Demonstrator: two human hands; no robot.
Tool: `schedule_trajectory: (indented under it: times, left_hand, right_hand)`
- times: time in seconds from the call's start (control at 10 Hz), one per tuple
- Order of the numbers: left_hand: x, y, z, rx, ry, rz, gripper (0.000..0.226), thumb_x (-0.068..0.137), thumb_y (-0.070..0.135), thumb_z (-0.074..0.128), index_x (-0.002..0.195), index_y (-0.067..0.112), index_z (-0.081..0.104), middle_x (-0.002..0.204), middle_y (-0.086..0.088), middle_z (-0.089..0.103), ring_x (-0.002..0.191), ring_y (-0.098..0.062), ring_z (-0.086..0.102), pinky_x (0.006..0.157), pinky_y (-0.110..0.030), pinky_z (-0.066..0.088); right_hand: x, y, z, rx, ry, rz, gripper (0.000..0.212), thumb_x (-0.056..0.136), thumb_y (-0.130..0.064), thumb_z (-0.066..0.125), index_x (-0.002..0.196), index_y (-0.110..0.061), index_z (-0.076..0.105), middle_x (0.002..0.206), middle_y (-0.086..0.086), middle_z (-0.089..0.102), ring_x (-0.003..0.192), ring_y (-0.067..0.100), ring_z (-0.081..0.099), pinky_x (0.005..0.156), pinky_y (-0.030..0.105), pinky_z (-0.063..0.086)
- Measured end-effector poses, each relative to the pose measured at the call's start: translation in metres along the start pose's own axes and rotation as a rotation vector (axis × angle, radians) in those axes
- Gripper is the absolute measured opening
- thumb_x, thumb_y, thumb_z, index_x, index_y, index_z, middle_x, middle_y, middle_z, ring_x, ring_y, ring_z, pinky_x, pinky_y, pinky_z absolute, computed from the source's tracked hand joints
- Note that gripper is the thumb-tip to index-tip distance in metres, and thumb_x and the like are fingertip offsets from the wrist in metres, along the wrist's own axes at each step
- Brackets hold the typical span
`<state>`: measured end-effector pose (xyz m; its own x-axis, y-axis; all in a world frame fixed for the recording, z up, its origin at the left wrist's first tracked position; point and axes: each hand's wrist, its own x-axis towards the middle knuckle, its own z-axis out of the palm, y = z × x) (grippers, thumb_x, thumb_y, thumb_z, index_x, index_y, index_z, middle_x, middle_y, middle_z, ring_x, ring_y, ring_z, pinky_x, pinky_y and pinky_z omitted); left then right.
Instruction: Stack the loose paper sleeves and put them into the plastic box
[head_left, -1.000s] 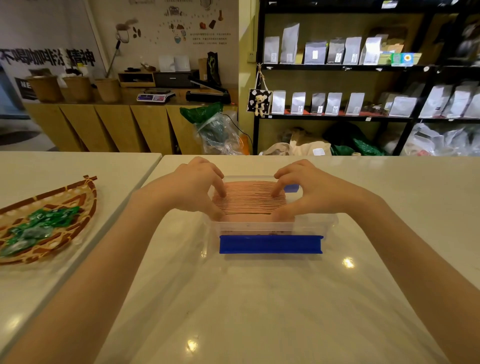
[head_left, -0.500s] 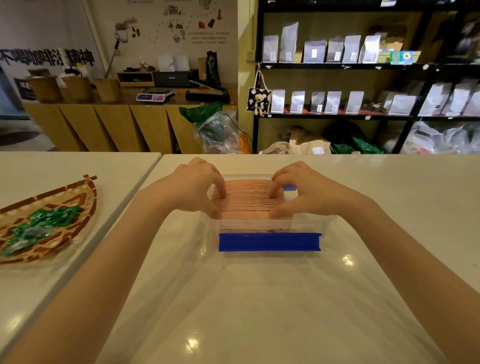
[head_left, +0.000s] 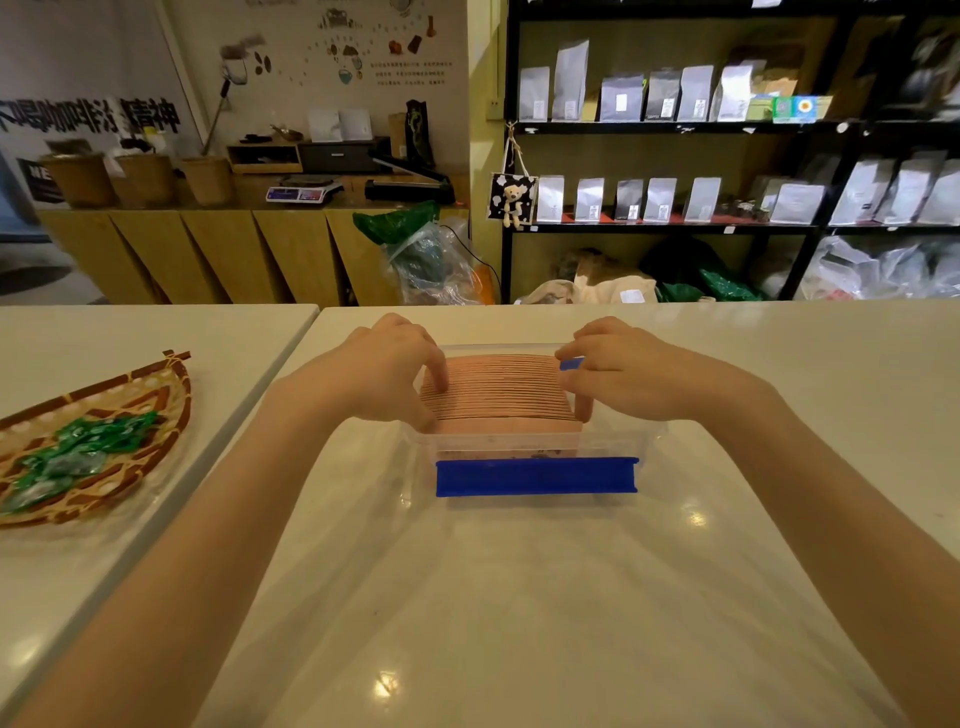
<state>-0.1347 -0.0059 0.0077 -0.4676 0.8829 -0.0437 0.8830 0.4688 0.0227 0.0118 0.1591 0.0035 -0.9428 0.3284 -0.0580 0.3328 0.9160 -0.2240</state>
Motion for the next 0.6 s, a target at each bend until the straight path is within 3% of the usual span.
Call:
schedule_trajectory:
  times: [0.1,0.2,0.3,0.4,0.5,0.6]
  left_hand:
    - [-0.001,0.001,0.0,0.008,0.007,0.004,0.039,0.071,0.036,0.07,0.108,0.029,0.059,0.129,0.001,0.049,0.122,-0.02,0.032,0.103,-0.04,0.031]
    - [-0.003,0.002,-0.001,0.011,0.014,-0.008,0.038,0.071,0.036,0.07,0.107,0.029,0.06,0.129,0.001,0.049,0.122,-0.02,0.033,0.102,-0.04,0.031]
    - [-0.004,0.004,0.001,0.008,0.021,-0.013,0.037,0.073,0.037,0.068,0.107,0.028,0.059,0.129,0.001,0.049,0.122,-0.02,0.033,0.103,-0.041,0.031]
    - [-0.007,0.007,0.002,0.03,0.002,-0.02,0.036,0.075,0.038,0.065,0.109,0.026,0.059,0.127,0.0,0.051,0.12,-0.02,0.035,0.102,-0.041,0.033]
    - [-0.013,0.011,-0.001,0.0,0.071,-0.006,0.033,0.077,0.037,0.062,0.108,0.025,0.06,0.125,0.0,0.055,0.117,-0.02,0.041,0.099,-0.039,0.036]
    - [-0.024,0.021,-0.009,-0.201,0.37,0.017,0.032,0.08,0.032,0.06,0.11,0.024,0.057,0.121,0.001,0.059,0.111,-0.015,0.049,0.096,-0.035,0.04]
  right_hand:
    - [-0.003,0.002,-0.001,-0.003,-0.025,0.036,0.044,0.092,-0.034,0.036,0.062,-0.022,0.066,0.129,-0.001,0.051,0.12,0.017,0.034,0.102,0.036,0.027]
    - [-0.006,-0.001,-0.001,0.05,-0.076,0.032,0.032,0.093,-0.034,0.036,0.082,-0.023,0.064,0.13,0.004,0.049,0.117,0.021,0.039,0.101,0.035,0.033]
    - [-0.005,-0.002,0.002,-0.017,-0.059,0.002,0.025,0.093,-0.034,0.035,0.089,-0.025,0.058,0.13,0.005,0.051,0.119,0.021,0.038,0.103,0.037,0.035]
    - [-0.004,0.0,0.003,-0.065,-0.072,0.031,0.034,0.093,-0.035,0.035,0.085,-0.021,0.065,0.129,0.003,0.052,0.118,0.02,0.037,0.102,0.037,0.034]
    - [-0.008,-0.003,-0.002,-0.056,-0.031,0.012,0.034,0.093,-0.032,0.037,0.074,-0.022,0.063,0.121,0.003,0.057,0.109,0.02,0.045,0.097,0.035,0.038]
    - [-0.023,-0.01,-0.018,0.098,0.223,-0.051,0.031,0.094,-0.03,0.036,0.088,-0.017,0.063,0.102,0.005,0.064,0.092,0.018,0.056,0.076,0.026,0.042]
